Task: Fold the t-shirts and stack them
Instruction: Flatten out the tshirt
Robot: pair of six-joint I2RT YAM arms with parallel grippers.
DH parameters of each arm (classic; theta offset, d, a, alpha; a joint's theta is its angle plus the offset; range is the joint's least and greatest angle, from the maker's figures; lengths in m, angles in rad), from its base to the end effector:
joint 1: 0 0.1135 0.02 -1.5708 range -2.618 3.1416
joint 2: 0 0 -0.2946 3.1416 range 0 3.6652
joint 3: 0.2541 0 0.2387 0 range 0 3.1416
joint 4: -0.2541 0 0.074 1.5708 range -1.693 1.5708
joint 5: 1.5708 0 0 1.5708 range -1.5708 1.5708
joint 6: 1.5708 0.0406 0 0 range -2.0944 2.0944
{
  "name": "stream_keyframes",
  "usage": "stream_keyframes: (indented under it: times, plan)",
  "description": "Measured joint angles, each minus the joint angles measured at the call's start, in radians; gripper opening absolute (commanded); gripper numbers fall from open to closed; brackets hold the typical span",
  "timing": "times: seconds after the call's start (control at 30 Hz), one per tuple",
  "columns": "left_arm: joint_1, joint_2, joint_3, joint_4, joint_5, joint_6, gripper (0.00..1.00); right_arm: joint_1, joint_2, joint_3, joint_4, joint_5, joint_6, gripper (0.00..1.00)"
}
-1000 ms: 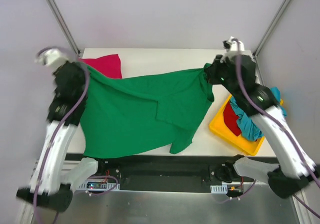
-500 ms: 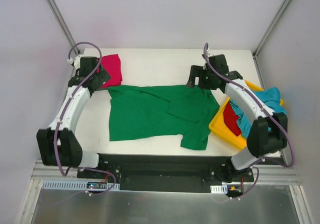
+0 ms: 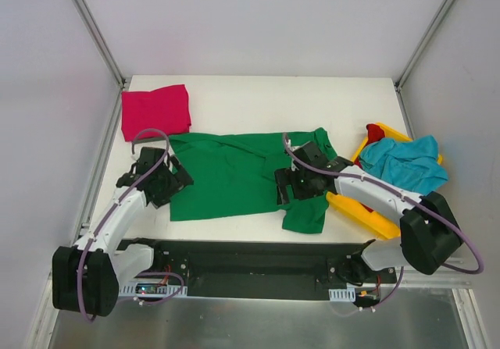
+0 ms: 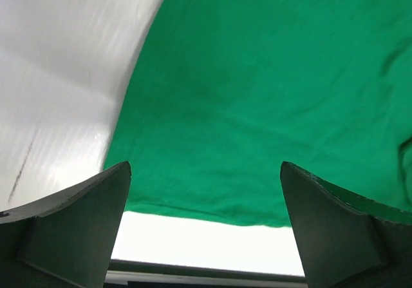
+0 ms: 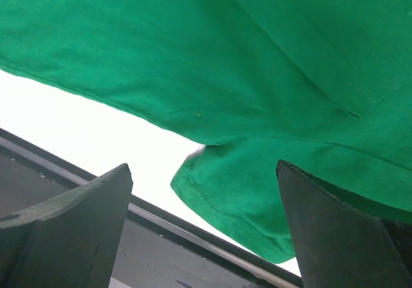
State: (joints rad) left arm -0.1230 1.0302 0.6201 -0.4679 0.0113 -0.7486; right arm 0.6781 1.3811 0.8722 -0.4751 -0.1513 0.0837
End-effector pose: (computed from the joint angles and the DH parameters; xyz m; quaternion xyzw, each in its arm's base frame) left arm 0.1760 -0.0222 0.2408 -0.2876 0.8955 -0.1481 0.3055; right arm 0.1976 0.1670 0.2476 -0.3004 0.9063 0.1744 0.2408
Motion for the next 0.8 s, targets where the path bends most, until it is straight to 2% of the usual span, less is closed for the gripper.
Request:
stream_keyframes:
  times: [0.1, 0.3, 0.6, 0.8]
  plan:
    - [-0.001, 0.002, -0.035, -0.001, 0.042, 0.0, 0.99, 0.001, 0.019, -0.014, 0.003, 0.016, 0.013, 0.96]
    - [-0.002, 0.148, 0.0, 0.035, 0.116, 0.005, 0.99, 0.018, 0.198, 0.027, 0.042, 0.078, 0.018, 0.96]
    - [0.005, 0.394, 0.124, 0.082, 0.116, 0.031, 0.99, 0.056, 0.378, 0.225, 0.071, 0.102, 0.02, 0.96]
    - [0.064, 0.481, 0.205, 0.089, 0.098, 0.038, 0.99, 0.085, 0.439, 0.306, 0.059, 0.118, 0.004, 0.96]
